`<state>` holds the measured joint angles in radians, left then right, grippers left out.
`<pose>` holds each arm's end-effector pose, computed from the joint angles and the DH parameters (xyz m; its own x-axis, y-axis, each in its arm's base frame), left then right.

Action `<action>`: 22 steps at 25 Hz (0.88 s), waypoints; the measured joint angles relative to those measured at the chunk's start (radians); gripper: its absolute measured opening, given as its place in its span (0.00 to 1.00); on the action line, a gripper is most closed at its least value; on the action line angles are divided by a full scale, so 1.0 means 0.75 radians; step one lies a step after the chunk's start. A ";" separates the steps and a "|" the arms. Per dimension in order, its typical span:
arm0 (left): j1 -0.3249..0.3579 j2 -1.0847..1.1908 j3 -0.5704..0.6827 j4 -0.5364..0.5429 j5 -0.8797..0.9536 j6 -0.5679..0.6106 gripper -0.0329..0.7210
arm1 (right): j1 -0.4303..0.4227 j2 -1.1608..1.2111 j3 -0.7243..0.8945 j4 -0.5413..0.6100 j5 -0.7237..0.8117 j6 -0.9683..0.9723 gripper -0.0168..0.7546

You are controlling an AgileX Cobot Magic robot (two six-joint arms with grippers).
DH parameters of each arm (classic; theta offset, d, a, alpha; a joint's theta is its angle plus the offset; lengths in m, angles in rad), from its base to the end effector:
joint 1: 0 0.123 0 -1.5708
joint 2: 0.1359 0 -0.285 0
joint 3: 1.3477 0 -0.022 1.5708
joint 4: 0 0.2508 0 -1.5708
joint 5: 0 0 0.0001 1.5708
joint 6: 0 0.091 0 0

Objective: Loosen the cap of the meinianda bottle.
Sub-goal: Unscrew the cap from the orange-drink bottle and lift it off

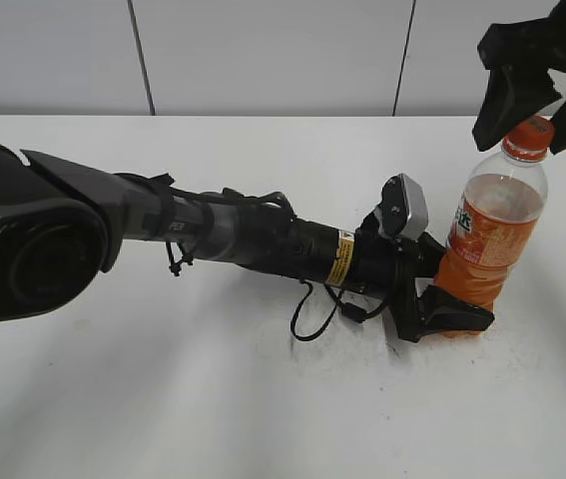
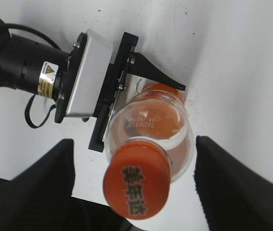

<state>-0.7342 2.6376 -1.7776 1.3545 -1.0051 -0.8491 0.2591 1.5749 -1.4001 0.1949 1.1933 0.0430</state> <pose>0.3264 -0.3956 0.0439 0.0008 0.2481 -0.9687 0.9848 -0.1684 -0.0423 0.3028 0.0972 0.3195 -0.9532 -0.1352 -0.2703 -0.1942 0.9594 0.2047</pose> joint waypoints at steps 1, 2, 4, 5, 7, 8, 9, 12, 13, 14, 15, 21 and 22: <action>0.000 0.000 0.000 0.000 0.000 0.000 0.77 | 0.000 0.000 0.000 0.000 0.000 0.036 0.68; 0.000 0.000 0.000 0.000 0.000 0.000 0.77 | 0.000 0.000 0.000 0.000 0.000 0.046 0.66; 0.000 0.000 0.000 0.000 0.000 0.000 0.77 | 0.000 0.000 0.000 -0.001 0.000 0.069 0.55; 0.000 0.000 0.000 0.000 0.000 0.000 0.77 | 0.000 0.000 0.000 -0.001 0.000 0.073 0.52; 0.000 0.000 0.000 0.000 0.000 0.000 0.77 | 0.000 0.000 0.000 -0.009 0.001 0.074 0.46; 0.000 0.000 0.000 0.000 0.000 0.000 0.77 | 0.000 0.000 0.000 -0.014 0.002 0.074 0.44; 0.000 0.000 0.000 0.000 0.000 0.000 0.77 | 0.000 0.000 0.000 -0.016 0.004 0.070 0.43; 0.000 0.000 0.000 0.000 0.000 0.000 0.77 | 0.000 0.000 0.000 -0.018 0.008 0.008 0.41; 0.000 0.000 0.000 0.000 0.000 0.000 0.77 | 0.000 0.000 0.000 -0.018 0.010 -0.017 0.41; 0.000 0.000 0.000 0.000 0.000 0.000 0.77 | 0.000 0.000 0.000 -0.018 0.011 -0.057 0.41; 0.000 0.000 0.000 0.000 0.000 0.000 0.77 | 0.000 0.000 0.000 -0.018 0.014 -0.127 0.41; 0.000 0.000 0.000 0.000 0.000 -0.005 0.77 | 0.000 -0.003 0.000 -0.018 0.023 -0.672 0.38; 0.000 0.000 0.000 0.000 0.000 -0.005 0.77 | 0.000 -0.003 0.000 -0.018 0.023 -0.774 0.38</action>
<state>-0.7342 2.6376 -1.7776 1.3545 -1.0051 -0.8530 0.2591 1.5730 -1.4001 0.1812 1.2103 -0.5372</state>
